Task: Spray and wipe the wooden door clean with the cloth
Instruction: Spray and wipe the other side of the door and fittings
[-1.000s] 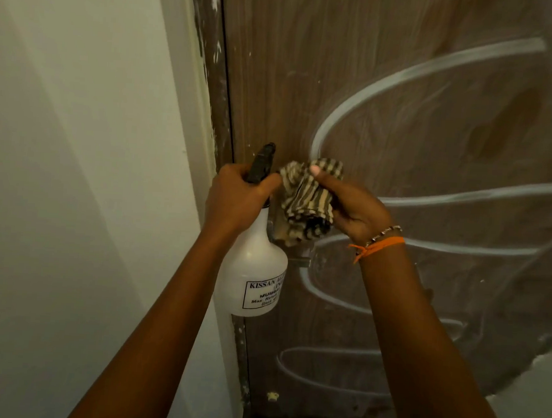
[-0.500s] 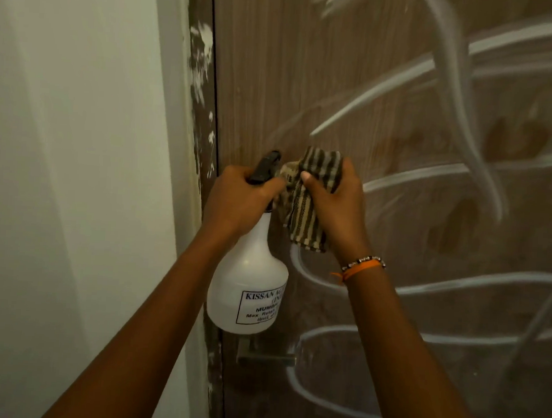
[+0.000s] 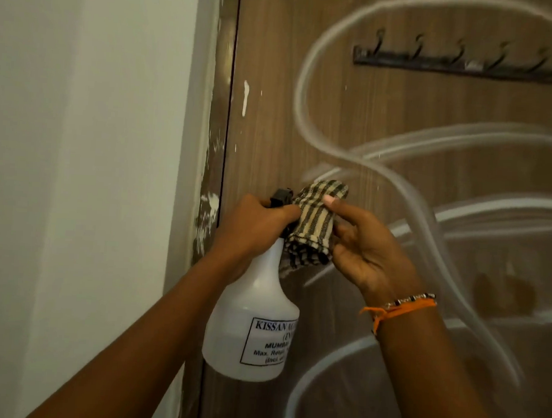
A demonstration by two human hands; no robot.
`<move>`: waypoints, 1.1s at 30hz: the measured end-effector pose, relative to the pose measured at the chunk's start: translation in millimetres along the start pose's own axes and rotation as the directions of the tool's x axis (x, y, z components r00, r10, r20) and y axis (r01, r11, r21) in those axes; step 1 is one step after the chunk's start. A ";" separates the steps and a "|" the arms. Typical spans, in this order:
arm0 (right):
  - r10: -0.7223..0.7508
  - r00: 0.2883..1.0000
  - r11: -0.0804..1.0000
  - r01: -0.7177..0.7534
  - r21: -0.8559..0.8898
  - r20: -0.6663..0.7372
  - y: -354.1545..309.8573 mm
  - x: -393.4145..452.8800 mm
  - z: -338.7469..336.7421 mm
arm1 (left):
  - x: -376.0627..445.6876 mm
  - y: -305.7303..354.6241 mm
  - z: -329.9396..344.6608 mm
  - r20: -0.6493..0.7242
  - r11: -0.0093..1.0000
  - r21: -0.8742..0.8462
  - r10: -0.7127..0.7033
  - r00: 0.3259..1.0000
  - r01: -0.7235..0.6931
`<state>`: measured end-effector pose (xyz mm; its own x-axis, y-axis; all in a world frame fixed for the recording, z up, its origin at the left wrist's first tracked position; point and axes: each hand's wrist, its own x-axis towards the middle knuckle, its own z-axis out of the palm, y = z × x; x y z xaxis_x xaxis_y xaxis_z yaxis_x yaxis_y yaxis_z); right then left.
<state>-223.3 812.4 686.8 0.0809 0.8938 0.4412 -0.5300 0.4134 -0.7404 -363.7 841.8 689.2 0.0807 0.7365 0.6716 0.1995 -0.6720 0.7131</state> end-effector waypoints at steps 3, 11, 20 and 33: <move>-0.097 0.995 0.994 0.096 0.048 0.022 -13.6 8.7 17.8 | 17.3 24.8 -4.3 -0.019 0.999 0.004 0.047 0.999 -0.046; -0.455 0.880 0.876 0.470 0.107 -0.138 -54.8 52.9 64.7 | 68.1 85.6 -7.3 -0.089 0.989 -0.052 0.131 0.987 -0.136; -0.821 0.488 0.516 0.857 -0.017 -0.297 -101.4 111.3 104.8 | 125.1 124.1 -6.6 -0.188 0.970 0.066 0.242 0.952 -0.233; -0.923 -0.213 -0.357 0.788 -0.502 0.322 -138.5 210.8 157.9 | 209.9 176.5 -91.9 -0.245 0.900 0.171 0.433 0.867 -0.401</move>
<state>-266.1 916.2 962.4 0.2003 -0.6277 0.7523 0.6763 0.6442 0.3574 -401.3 870.7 974.6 -0.0826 0.3290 0.9407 0.3145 -0.8871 0.3379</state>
